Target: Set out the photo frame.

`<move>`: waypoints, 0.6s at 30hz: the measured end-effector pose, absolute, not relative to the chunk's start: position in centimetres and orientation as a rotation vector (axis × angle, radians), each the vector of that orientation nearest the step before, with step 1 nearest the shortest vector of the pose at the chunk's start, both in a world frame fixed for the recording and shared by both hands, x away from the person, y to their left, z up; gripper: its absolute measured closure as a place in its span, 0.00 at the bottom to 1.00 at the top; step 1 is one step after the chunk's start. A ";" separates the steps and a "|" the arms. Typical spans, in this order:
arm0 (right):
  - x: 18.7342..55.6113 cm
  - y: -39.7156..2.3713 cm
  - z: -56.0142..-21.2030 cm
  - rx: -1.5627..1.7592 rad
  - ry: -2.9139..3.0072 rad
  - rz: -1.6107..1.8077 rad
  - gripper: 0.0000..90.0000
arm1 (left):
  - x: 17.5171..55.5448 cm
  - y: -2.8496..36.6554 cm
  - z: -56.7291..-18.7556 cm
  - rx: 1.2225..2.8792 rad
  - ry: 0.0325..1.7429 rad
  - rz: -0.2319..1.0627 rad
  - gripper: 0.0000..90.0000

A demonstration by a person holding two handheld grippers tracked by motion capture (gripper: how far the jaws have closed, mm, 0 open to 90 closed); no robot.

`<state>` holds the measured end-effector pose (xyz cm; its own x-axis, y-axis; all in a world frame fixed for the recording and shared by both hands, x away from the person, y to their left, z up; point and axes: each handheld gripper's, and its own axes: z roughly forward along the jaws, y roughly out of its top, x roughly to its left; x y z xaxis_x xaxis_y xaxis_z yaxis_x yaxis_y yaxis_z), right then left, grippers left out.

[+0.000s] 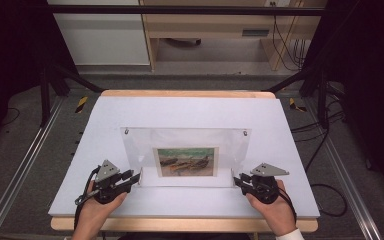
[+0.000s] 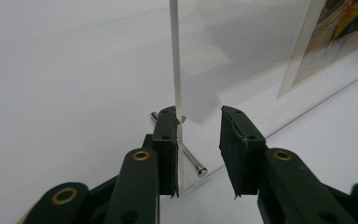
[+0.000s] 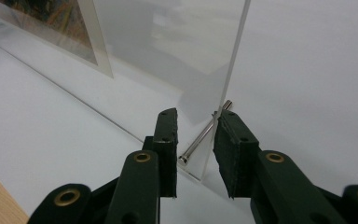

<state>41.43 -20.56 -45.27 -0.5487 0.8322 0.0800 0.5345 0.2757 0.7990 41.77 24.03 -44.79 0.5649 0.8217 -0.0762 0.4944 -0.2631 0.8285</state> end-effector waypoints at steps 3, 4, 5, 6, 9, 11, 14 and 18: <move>41.4 -20.6 -45.3 1.238 2.196 1.164 0.78 | 41.7 23.9 -44.8 1.935 1.058 0.487 0.73; 41.4 -20.5 -45.3 1.243 2.195 1.167 0.77 | 41.7 23.8 -44.8 1.938 1.057 0.493 0.73; 41.4 -20.5 -45.2 1.253 2.193 1.171 0.75 | 41.6 23.8 -44.8 1.939 1.058 0.495 0.72; 41.4 -20.5 -45.3 1.236 2.195 1.172 0.74 | 41.6 23.7 -44.8 1.937 1.059 0.493 0.71; 41.4 -20.3 -45.2 1.238 2.190 1.176 0.69 | 41.6 23.6 -44.8 1.943 1.056 0.493 0.67; 41.3 -20.2 -45.2 1.231 2.185 1.184 0.67 | 41.6 23.6 -44.9 1.946 1.056 0.498 0.64; 41.3 -20.0 -45.1 1.208 2.186 1.174 0.61 | 41.6 23.5 -44.8 1.945 1.057 0.510 0.60; 41.2 -19.8 -45.0 1.174 2.170 1.150 0.53 | 41.5 23.4 -44.7 1.940 1.065 0.531 0.52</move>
